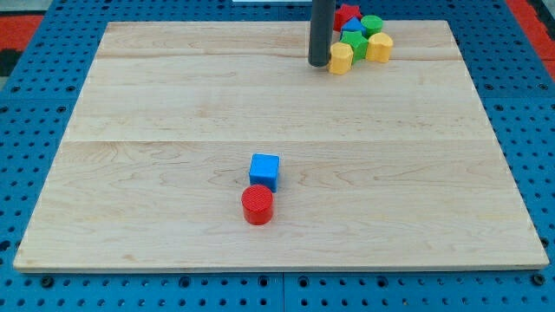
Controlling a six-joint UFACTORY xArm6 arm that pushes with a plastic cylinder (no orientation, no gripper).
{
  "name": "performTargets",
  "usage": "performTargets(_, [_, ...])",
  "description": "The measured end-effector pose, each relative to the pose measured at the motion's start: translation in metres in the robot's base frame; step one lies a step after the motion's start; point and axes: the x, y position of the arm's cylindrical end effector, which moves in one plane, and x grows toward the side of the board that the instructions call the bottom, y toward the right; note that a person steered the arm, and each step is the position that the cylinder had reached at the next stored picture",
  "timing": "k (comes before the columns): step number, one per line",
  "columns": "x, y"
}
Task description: Push the blue cube to the center
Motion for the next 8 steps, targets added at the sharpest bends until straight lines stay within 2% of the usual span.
performTargets(2, [0.111,-0.011])
performTargets(4, [0.202,-0.011])
performTargets(5, [0.219,-0.017])
performTargets(6, [0.222,-0.054])
performTargets(8, [0.199,-0.105])
